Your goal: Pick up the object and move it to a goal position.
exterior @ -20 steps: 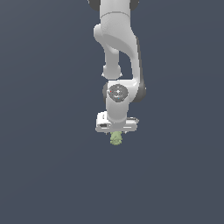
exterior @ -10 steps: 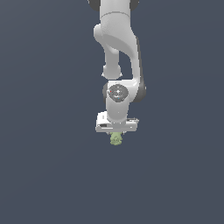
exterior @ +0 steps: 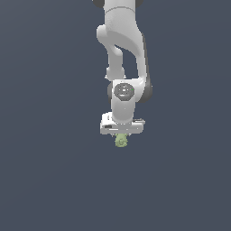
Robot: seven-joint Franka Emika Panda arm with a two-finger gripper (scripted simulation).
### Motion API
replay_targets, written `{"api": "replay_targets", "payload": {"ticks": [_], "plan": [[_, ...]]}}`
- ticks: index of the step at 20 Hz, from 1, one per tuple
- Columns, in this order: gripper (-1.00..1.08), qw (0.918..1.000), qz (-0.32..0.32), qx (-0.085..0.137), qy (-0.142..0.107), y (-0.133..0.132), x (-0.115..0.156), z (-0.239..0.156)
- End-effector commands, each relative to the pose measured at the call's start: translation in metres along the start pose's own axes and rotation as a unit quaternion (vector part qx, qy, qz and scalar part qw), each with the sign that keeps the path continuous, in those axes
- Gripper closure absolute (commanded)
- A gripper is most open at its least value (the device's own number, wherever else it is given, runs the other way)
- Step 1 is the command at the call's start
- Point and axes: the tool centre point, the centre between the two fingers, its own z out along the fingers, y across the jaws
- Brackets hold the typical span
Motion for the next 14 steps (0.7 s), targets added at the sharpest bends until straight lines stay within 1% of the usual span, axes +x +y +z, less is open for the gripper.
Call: {"api": "replay_targets", "payload": {"ticks": [1,7,14], "plan": [[1.08,1.0000,0.000,0.000,0.001,-0.006,-0.003,-0.010],[1.08,1.0000,0.000,0.000,0.000,-0.027,-0.018,-0.045],[1.08,1.0000,0.000,-0.001,0.000,-0.066,-0.044,-0.108]]}}
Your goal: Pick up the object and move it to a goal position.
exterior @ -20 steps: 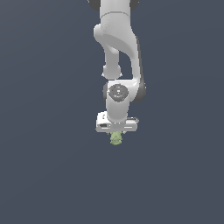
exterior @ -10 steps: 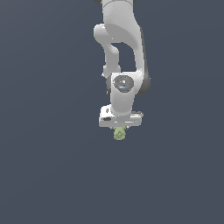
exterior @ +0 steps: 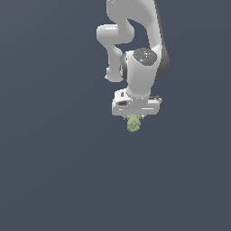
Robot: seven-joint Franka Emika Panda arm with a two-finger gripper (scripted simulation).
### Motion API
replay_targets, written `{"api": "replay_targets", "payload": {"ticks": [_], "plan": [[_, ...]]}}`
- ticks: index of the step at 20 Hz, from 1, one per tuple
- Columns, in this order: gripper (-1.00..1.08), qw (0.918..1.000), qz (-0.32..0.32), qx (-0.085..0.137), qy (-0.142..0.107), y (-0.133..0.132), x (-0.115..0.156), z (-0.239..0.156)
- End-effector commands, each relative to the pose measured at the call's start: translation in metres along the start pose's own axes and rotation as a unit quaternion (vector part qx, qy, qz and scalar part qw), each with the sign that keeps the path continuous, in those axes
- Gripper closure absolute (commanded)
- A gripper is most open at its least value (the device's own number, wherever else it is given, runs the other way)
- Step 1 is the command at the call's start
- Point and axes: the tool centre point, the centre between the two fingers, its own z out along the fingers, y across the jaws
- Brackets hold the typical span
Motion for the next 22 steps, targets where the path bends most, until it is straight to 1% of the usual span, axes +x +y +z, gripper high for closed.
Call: {"api": "replay_targets", "payload": {"ticks": [1,7,12,17,22], "plan": [[1.08,1.0000,0.000,0.000,0.000,-0.015,-0.010,-0.025],[1.08,1.0000,0.000,-0.001,0.000,-0.047,-0.030,-0.078],[1.08,1.0000,0.000,0.000,0.000,-0.068,-0.042,-0.112],[1.08,1.0000,0.000,0.000,0.000,-0.080,-0.048,-0.133],[1.08,1.0000,0.000,0.000,0.000,-0.084,-0.049,-0.139]]}}
